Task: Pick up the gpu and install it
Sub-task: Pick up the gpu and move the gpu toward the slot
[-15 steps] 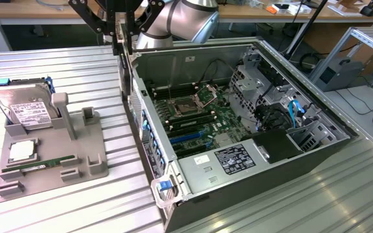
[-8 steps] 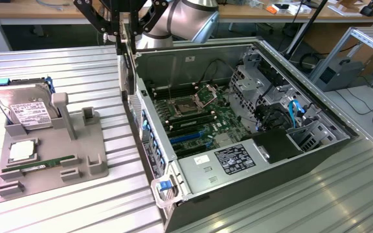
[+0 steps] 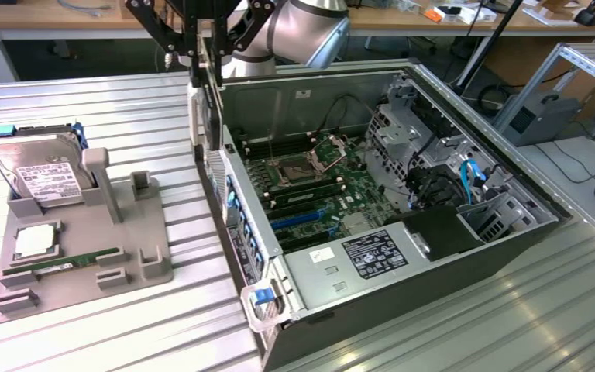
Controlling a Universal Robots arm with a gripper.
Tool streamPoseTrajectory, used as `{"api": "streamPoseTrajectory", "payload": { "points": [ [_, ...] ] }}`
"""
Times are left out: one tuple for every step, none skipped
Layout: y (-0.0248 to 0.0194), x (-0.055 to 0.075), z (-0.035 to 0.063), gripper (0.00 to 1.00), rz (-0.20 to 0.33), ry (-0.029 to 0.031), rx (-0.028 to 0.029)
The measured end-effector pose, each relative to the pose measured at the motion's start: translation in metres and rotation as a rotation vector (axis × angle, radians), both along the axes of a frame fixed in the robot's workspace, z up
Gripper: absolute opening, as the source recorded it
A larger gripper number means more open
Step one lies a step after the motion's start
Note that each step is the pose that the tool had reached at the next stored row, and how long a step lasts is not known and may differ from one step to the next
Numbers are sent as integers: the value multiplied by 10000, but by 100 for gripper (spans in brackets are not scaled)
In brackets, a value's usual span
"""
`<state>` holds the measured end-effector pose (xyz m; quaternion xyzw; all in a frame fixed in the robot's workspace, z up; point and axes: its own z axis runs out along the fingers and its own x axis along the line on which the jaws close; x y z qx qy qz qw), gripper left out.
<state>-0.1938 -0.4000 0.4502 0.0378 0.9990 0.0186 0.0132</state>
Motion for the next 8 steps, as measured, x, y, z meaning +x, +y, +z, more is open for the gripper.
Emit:
{"api": "streamPoseTrajectory", "payload": {
  "points": [
    [0, 6, 0, 27, 0, 0, 0],
    [0, 15, 0, 27, 0, 0, 0],
    [0, 24, 0, 27, 0, -1, 0],
    [0, 34, 0, 27, 0, 0, 0],
    [0, 45, 0, 27, 0, -1, 0],
    [0, 53, 0, 27, 0, 0, 0],
    [0, 57, 0, 27, 1, 0, 0],
    [0, 64, 0, 27, 0, 0, 0]
  ]
}}
